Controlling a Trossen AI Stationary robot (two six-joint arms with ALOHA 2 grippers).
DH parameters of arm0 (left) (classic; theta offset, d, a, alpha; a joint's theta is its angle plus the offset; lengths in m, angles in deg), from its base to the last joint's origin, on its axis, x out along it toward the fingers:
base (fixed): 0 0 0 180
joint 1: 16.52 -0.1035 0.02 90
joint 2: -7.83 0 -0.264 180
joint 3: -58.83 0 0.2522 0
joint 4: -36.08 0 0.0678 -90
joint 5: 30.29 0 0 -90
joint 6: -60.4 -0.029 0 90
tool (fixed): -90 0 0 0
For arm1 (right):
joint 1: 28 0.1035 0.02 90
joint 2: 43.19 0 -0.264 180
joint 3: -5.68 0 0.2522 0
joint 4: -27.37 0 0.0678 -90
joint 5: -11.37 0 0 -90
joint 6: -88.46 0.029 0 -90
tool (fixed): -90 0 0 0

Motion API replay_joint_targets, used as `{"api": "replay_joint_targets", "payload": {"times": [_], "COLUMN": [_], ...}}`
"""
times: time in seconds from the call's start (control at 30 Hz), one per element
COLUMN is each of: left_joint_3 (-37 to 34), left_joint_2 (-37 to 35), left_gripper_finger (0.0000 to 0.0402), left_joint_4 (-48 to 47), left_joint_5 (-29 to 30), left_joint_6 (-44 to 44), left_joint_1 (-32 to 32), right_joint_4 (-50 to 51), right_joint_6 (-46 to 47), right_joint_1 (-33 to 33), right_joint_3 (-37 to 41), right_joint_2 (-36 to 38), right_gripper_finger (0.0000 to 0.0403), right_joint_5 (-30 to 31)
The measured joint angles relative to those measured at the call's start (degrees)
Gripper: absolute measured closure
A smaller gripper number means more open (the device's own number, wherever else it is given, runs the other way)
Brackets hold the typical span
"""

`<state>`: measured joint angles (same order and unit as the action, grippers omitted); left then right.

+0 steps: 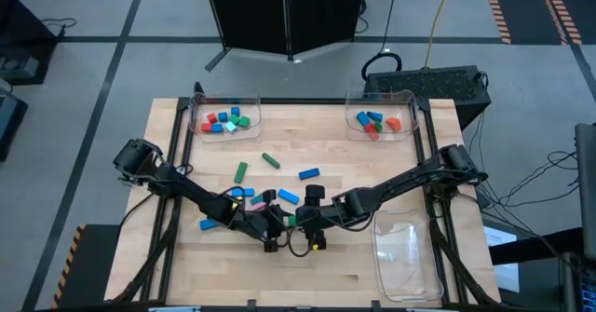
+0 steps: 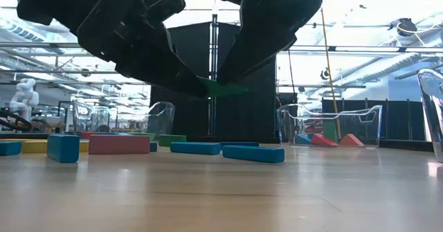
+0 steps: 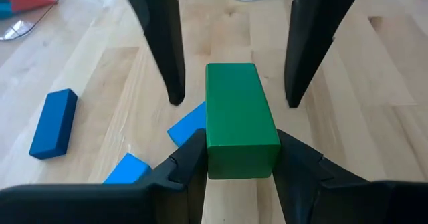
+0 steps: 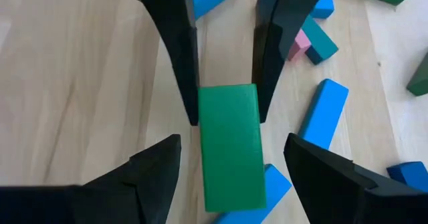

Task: Sort blocks by size
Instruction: Put the green triangular block into the top right transparent bin

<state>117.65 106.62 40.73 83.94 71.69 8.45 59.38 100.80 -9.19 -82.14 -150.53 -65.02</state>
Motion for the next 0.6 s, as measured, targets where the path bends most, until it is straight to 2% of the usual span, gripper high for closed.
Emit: {"api": "replay_joint_targets", "payload": {"times": [0.17,0.6], "left_joint_3": [0.0,0.0], "left_joint_2": [0.0,0.0], "left_gripper_finger": [0.027,0.027], "left_joint_4": [0.8,3.8], "left_joint_5": [0.0,0.1], "left_joint_6": [-0.2,-2.0], "left_joint_1": [0.0,0.0], "right_joint_4": [0.0,0.1], "right_joint_6": [0.3,1.8], "right_joint_1": [-0.1,-0.5], "right_joint_3": [0.0,0.0], "right_joint_2": [-0.1,-0.1], "right_gripper_finger": [0.0157,0.025], "right_joint_5": [0.0,-0.8]}}
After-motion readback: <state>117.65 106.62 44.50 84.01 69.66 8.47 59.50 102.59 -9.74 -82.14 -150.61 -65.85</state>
